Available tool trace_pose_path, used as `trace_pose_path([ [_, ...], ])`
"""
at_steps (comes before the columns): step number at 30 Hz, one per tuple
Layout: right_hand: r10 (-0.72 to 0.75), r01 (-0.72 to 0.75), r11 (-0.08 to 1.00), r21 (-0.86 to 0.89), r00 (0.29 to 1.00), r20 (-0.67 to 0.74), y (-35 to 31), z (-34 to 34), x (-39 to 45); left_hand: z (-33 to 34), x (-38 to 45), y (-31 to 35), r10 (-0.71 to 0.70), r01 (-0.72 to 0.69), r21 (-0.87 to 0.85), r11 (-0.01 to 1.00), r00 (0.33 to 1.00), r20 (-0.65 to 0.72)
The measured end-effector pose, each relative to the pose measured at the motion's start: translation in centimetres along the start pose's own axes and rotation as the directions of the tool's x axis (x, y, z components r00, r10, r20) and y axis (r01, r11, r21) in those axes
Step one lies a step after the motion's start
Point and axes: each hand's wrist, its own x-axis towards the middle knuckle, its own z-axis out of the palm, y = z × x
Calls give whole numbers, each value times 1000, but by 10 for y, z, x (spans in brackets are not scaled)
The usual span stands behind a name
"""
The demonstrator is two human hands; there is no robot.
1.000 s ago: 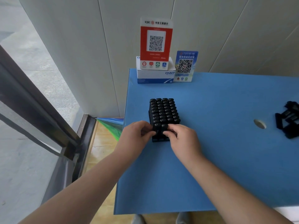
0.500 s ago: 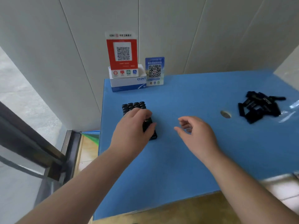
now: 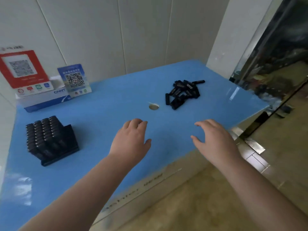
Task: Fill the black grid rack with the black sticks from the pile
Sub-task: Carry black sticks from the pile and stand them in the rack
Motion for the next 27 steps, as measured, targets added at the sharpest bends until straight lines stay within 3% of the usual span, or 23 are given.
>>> trace_pose_path([
  [12,59,-59,998,-30,998,-4,128,-44,-2,29,51,143,39,-36,-62,997,998,41],
  [27,51,-48,997,-52,997,54,204,-24,119,71,203,172,34,-28,-113,993,998,49],
])
